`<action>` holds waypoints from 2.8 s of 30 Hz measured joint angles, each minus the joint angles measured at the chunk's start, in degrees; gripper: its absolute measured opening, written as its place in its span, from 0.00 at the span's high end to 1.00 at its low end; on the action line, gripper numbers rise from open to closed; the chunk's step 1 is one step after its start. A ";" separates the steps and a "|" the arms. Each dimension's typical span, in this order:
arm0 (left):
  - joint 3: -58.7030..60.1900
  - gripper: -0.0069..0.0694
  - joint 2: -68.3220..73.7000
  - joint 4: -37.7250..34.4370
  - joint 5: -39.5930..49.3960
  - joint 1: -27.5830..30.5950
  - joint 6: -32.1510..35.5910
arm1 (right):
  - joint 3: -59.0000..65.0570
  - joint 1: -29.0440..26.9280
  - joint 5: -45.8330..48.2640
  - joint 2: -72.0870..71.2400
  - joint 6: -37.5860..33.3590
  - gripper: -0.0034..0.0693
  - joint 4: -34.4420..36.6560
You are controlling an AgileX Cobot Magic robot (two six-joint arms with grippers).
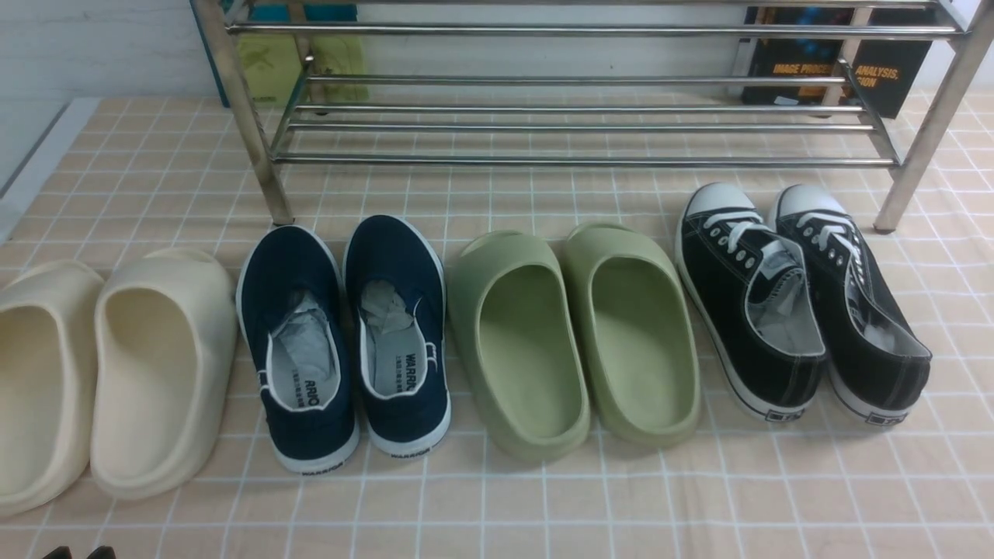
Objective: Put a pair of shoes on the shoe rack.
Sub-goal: Use the right arm to grab the shoe closest to it, then use the right arm to put a shoe into the shoe rack
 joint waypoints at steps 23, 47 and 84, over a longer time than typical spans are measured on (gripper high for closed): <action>0.00 0.60 0.00 0.00 0.00 0.00 0.00 | -37.15 16.21 38.72 62.43 2.65 0.45 -4.49; 0.00 0.60 0.00 0.00 0.00 0.00 0.00 | -40.54 16.27 40.11 57.86 5.27 0.96 -5.52; 0.00 0.60 0.00 0.00 0.00 0.00 0.00 | -85.07 9.60 40.79 89.86 -9.81 0.59 -9.94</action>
